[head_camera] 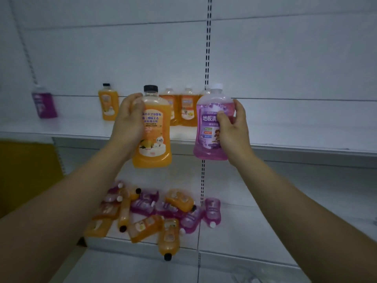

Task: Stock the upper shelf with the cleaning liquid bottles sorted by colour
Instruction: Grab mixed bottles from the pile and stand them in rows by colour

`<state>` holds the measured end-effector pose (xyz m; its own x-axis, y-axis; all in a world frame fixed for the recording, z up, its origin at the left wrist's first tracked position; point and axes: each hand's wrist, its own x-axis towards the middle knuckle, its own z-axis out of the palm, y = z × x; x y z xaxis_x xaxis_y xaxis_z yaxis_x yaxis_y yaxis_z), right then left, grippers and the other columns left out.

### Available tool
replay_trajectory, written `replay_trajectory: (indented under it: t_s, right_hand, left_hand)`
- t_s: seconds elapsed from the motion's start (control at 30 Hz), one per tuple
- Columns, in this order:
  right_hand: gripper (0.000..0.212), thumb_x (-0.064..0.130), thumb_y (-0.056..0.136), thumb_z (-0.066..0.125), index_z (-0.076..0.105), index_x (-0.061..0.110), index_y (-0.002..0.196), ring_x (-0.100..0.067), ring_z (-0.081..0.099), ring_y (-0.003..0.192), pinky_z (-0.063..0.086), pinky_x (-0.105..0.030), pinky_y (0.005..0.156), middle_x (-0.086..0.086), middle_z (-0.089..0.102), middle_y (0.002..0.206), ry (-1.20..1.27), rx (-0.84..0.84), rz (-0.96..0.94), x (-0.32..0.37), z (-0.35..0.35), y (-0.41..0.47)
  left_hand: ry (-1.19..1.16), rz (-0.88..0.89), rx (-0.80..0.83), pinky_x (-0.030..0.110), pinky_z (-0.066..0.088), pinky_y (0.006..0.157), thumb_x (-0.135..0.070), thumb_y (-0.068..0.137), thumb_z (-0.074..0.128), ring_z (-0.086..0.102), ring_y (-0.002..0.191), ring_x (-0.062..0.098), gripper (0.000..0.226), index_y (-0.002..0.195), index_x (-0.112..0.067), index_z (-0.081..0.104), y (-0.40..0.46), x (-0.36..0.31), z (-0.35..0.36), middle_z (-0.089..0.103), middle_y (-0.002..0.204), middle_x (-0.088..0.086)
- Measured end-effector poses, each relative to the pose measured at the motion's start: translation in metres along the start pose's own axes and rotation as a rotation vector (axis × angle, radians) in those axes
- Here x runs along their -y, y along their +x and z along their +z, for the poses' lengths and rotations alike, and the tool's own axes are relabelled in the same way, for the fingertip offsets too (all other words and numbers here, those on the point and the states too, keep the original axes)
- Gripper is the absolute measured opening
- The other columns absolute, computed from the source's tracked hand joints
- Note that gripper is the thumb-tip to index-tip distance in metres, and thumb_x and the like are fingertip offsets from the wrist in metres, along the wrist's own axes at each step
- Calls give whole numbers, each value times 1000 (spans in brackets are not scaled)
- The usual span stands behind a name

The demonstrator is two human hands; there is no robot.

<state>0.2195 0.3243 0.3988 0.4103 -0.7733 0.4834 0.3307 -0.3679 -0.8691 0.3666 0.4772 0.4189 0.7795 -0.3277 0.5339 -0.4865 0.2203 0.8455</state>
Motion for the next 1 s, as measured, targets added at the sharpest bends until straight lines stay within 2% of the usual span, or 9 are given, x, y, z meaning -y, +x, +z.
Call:
replay_trajectory:
  t_s: [0.17, 0.23, 0.3, 0.43, 0.53, 0.63, 0.73, 0.93, 1.0]
  right_hand:
    - [47, 26, 99, 48, 31, 29, 143, -1, 62, 83, 54, -22, 69, 19, 55, 98, -51, 30, -38, -23, 26, 65]
    - [45, 24, 99, 49, 32, 27, 141, -2, 62, 86, 55, -21, 70, 15, 59, 105, -62, 41, -53, -36, 40, 84]
    - [49, 27, 98, 50, 31, 29, 143, -12, 64, 98, 58, -29, 78, 3, 59, 123, -68, 66, -34, -52, 56, 101]
    - [51, 28, 98, 50, 28, 34, 144, -17, 61, 109, 58, -36, 82, 3, 52, 130, -30, 95, -18, -76, 86, 117]
    - [56, 29, 97, 53, 25, 32, 145, -19, 56, 117, 53, -43, 94, 4, 50, 131, -37, 122, -36, -83, 110, 122]
    - [69, 30, 88, 68, 26, 30, 143, -19, 53, 119, 51, -43, 96, 2, 50, 133, -92, 183, -31, -90, 142, 128]
    - [80, 32, 79, 77, 27, 31, 141, -21, 54, 117, 52, -48, 94, -1, 50, 131, -192, 252, 1, -97, 176, 132]
    - [72, 23, 82, 75, 31, 24, 139, -24, 58, 114, 53, -46, 92, -1, 56, 127, -250, 317, 79, -102, 234, 146]
    - [73, 23, 82, 75, 31, 24, 140, -24, 57, 115, 53, -47, 93, -1, 56, 128, -274, 286, 93, -105, 252, 151]
  left_hand:
    - [20, 26, -33, 10, 47, 49, -33, 102, 34, 61, 83, 5, 32, 132, -28, 44, 58, 19, 7, 58, 110, -1]
    - [47, 28, -44, 11, 48, 49, -33, 102, 35, 62, 85, 6, 31, 131, -31, 44, 79, 30, 6, 57, 113, 0]
    - [57, 15, -59, 14, 50, 53, -34, 101, 36, 63, 87, 8, 27, 127, -35, 44, 100, 44, 2, 56, 116, 1]
    - [73, 9, -139, 32, 55, 75, -36, 100, 36, 63, 95, 14, 27, 125, -35, 47, 131, 74, -11, 57, 121, 5]
    - [38, 19, -190, 32, 54, 73, -34, 98, 40, 64, 94, 17, 28, 125, -32, 45, 148, 89, -22, 58, 119, 6]
    - [100, 23, -87, 40, 56, 79, -28, 87, 60, 62, 98, 21, 47, 124, -44, 37, 164, 104, -37, 53, 121, 2]
    - [199, 15, 25, 38, 56, 76, -9, 80, 70, 61, 98, 18, 76, 133, -43, 27, 181, 118, -49, 49, 124, 2]
    - [267, 57, 258, 24, 54, 65, -12, 82, 71, 60, 102, 18, 81, 139, -42, 21, 231, 145, -86, 46, 132, 5]
    - [292, 61, 284, 27, 54, 69, -13, 82, 71, 58, 106, 19, 83, 142, -41, 19, 252, 155, -102, 45, 135, 5]
